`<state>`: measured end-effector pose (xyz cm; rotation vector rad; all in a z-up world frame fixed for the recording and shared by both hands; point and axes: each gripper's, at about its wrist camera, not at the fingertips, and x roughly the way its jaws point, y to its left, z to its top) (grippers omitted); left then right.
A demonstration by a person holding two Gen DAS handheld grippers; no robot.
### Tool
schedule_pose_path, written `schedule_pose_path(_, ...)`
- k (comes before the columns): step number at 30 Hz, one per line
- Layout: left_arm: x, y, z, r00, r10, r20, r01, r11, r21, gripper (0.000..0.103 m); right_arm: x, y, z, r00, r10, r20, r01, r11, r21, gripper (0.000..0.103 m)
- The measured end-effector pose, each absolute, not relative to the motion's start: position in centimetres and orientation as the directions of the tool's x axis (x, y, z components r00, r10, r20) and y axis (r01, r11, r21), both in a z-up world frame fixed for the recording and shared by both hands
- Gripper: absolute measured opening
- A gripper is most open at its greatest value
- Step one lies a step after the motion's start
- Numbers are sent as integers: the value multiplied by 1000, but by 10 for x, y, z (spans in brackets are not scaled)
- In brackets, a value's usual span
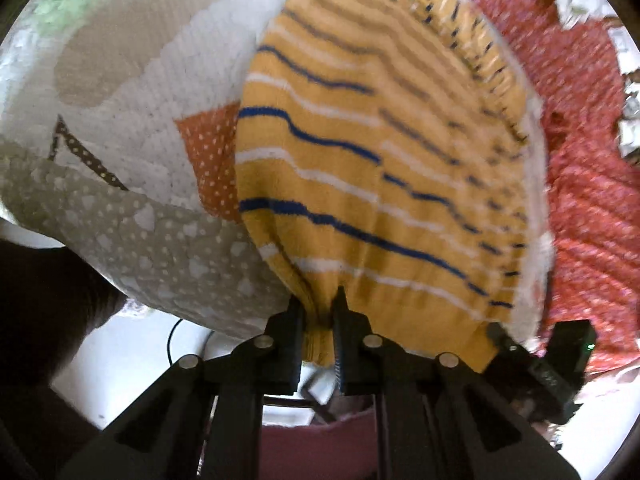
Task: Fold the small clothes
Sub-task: 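Grasp the hem with both grippers and lift it toward the collar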
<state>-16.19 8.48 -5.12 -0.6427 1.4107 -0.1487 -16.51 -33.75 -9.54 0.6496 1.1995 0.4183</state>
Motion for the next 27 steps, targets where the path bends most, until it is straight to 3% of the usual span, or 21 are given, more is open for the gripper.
schedule_pose_path(6, -167, 114, -3, 282, -533, -798, -282, 748, -600, 12, -153, -340, -53, 395, 690, -607, -19, 666, 746, 10)
schedule_pose_path(11, -116, 111, 24, 363, -549, -753, -281, 706, -650, 12, -118, -342, -19, 464, 718, -518, -37, 600, 799, 10)
schedule_pose_path(20, 7, 95, 60, 459, -476, -751, -245, 744, -622, 12, -24, -354, 29, 568, 669, -480, -45, 608, 793, 7)
schedule_pose_path(27, 122, 87, 49, 455, -407, -792, -264, 788, -557, 12, 82, -339, 33, 581, 612, -536, -22, 671, 741, 6)
